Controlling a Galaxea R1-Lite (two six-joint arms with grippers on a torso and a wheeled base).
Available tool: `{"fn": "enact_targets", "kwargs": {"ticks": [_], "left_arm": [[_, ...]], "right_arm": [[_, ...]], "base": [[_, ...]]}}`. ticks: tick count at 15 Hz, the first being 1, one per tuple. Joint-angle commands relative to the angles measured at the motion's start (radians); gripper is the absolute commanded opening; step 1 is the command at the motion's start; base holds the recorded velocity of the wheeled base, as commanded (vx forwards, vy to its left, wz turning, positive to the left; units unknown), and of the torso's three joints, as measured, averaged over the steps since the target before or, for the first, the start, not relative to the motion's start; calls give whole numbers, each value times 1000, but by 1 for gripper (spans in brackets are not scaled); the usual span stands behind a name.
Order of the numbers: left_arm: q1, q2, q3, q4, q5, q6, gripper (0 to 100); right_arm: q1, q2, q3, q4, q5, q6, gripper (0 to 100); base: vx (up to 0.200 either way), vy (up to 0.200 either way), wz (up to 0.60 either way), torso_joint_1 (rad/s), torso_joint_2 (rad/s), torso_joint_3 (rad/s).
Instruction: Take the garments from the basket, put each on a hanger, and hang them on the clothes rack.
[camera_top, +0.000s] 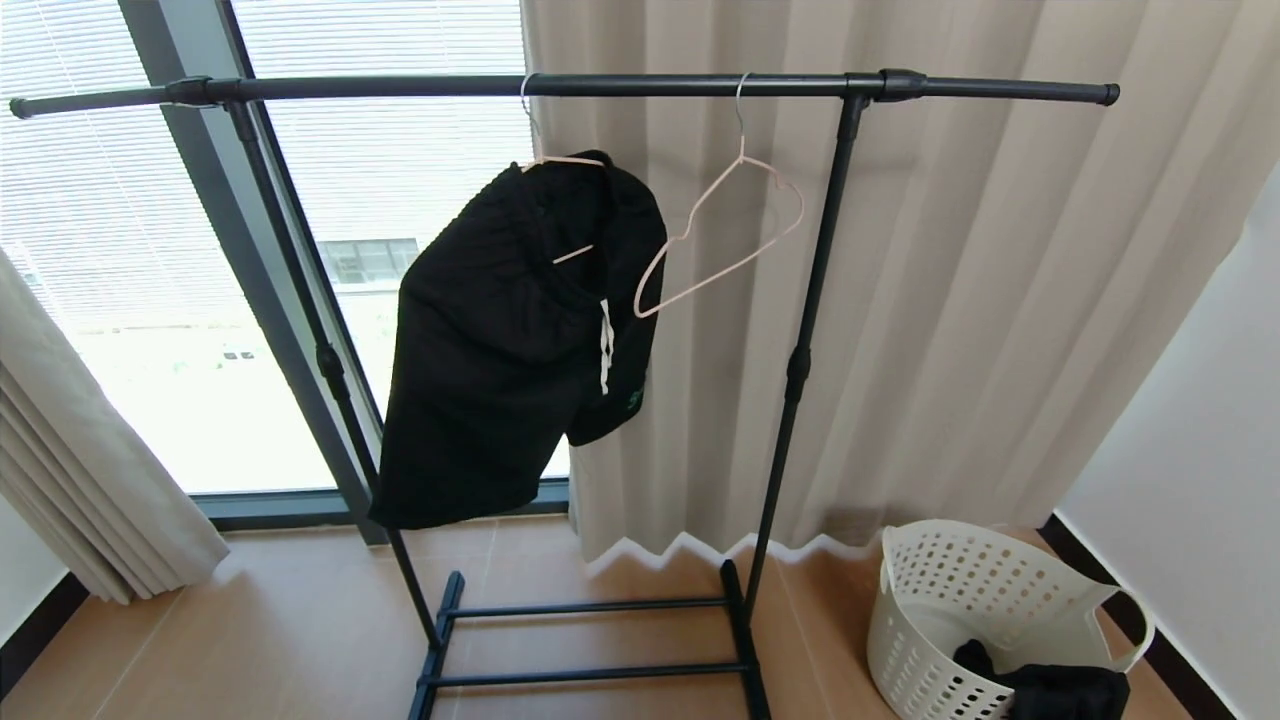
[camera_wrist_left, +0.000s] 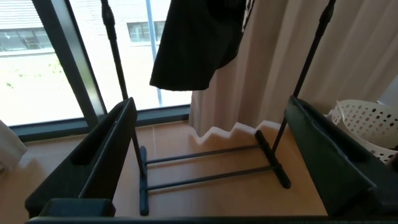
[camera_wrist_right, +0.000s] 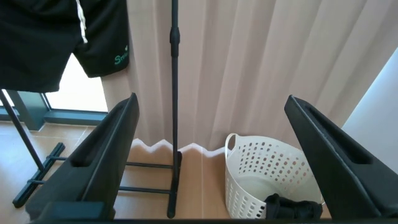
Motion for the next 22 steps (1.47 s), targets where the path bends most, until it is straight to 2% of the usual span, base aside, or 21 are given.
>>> {"fn": "enact_targets", "kwargs": {"ticks": [1,9,15,19,22], "left_arm": [[0,1,0,-1,0,0,100],[0,1,0,-1,0,-2,100],[0,1,0,-1,0,0,100],[0,1,0,-1,0,-2,100],[0,1,0,-1,0,-2,100]], "right_arm": [[0,1,0,-1,0,0,100],[0,1,0,-1,0,0,100],[0,1,0,-1,0,0,100],[0,1,0,-1,0,0,100],[0,1,0,-1,0,0,100]], "base": [[0,0,0,-173,515,330],[0,0,0,-146,489,344],[0,0,0,-76,442,364],[0,0,0,-15,105,91],[0,0,-600,-2,14,12]]}}
